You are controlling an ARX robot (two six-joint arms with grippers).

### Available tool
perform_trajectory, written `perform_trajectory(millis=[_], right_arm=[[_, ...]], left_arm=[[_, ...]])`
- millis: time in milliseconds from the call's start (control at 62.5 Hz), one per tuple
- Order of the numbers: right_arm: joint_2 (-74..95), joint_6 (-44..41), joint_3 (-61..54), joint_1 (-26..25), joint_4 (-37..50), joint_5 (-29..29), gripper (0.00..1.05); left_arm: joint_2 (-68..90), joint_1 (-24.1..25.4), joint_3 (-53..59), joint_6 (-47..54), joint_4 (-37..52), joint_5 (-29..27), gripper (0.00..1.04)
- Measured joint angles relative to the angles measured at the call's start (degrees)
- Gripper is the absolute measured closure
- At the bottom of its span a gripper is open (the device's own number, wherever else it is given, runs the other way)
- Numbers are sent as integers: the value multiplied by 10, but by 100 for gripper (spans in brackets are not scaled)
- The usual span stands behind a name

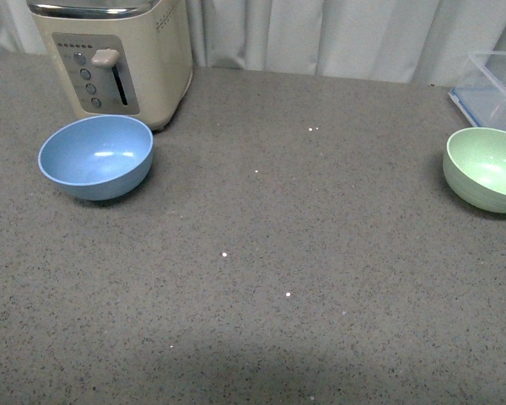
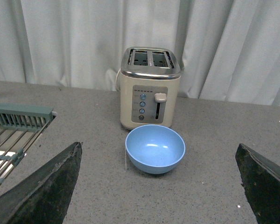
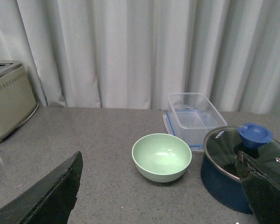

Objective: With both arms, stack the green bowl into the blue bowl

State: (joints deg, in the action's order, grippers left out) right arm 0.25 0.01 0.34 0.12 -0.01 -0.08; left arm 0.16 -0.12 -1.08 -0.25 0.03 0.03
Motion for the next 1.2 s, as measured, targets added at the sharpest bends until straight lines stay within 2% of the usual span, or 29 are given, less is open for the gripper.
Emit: perform_trajectory(millis=[1200], right_arm=[[0,0,0,0,0,0,9]], left_arm=[[0,0,0,0,0,0,6]])
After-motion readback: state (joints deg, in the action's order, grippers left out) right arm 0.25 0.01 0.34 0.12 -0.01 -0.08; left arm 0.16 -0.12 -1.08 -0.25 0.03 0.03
